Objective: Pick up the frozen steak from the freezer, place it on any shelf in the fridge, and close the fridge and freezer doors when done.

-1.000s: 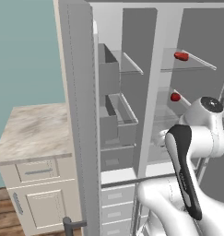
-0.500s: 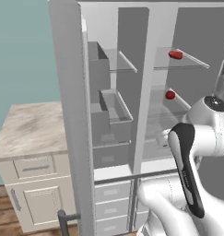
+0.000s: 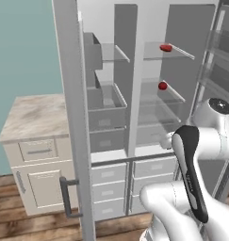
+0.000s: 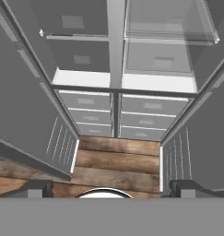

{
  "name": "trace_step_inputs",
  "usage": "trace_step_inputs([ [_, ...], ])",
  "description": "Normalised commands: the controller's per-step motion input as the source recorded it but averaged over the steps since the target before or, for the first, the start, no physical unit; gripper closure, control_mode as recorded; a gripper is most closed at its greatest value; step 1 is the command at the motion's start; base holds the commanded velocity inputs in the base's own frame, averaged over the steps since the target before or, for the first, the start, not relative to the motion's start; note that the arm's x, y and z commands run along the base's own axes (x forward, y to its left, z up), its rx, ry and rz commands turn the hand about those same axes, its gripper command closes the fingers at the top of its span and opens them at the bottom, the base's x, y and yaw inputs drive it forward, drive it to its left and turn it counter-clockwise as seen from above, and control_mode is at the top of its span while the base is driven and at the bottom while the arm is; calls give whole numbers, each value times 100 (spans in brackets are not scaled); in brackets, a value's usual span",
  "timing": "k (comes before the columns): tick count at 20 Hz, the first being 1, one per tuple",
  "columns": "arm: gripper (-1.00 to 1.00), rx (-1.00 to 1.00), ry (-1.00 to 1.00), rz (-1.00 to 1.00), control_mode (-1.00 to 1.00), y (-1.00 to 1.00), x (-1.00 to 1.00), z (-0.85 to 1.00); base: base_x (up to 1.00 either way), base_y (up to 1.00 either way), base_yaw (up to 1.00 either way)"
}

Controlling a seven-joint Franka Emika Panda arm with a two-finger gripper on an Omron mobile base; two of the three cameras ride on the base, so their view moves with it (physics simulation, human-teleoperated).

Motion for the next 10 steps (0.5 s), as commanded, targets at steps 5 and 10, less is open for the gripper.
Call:
trace_step_inputs([
  [5,-100,0,0,0,100,0,0,0,-54,0,0],
  [10,-100,0,0,0,-100,0,-4,0,-32,0,0],
])
